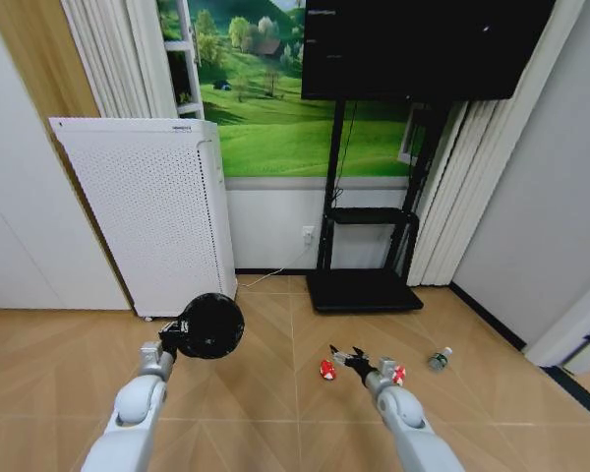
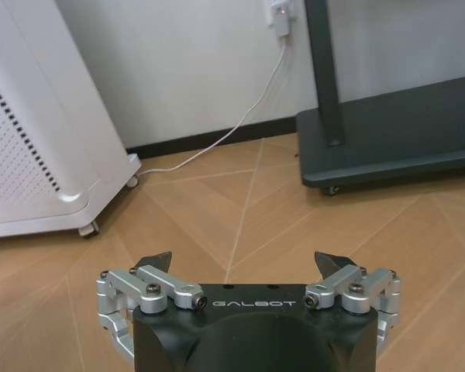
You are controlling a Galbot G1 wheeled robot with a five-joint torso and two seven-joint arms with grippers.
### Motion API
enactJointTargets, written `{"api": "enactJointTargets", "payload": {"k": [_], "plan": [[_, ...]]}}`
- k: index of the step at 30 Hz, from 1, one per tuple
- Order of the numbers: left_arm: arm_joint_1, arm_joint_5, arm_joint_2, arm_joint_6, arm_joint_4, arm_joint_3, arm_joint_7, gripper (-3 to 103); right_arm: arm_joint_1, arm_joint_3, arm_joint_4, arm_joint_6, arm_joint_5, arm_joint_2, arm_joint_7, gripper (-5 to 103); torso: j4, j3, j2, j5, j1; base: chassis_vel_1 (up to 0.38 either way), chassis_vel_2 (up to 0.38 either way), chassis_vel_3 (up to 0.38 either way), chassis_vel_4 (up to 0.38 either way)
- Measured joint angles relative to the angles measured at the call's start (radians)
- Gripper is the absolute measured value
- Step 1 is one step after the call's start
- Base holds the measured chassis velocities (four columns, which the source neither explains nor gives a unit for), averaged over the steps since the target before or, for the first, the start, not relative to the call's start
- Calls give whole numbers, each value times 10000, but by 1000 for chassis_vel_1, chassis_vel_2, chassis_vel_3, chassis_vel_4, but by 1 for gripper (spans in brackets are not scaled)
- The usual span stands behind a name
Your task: Pick up the trash bin and place the garbage on the floor into it.
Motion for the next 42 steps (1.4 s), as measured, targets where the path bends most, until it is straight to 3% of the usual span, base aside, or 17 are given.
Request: {"api": "enactJointTargets", "payload": {"k": [6, 13, 31, 42], "plan": [[52, -118, 106, 139, -250, 7, -83, 7, 1061, -930, -1940, 181, -133, 211, -22, 100, -3, 0, 0, 0, 0, 0, 0, 0, 0], [48, -209, 55, 218, -355, 40, -115, 7, 2319, -1394, -4166, 652, -1116, 730, -44, 100, 1, 0, 0, 1, 1, 0, 0, 0, 0], [103, -176, 30, 214, -392, 101, -58, 7, 1540, -635, -3671, 861, -1427, 532, -412, 100, -2, -2, 0, 2, -2, -8, 6, 9, -8], [124, -206, 71, 212, -411, 35, -42, 7, 1202, -618, -3359, 870, -1555, 426, -423, 100, -1, 2, 0, 2, 3, -153, 151, 163, -154]]}}
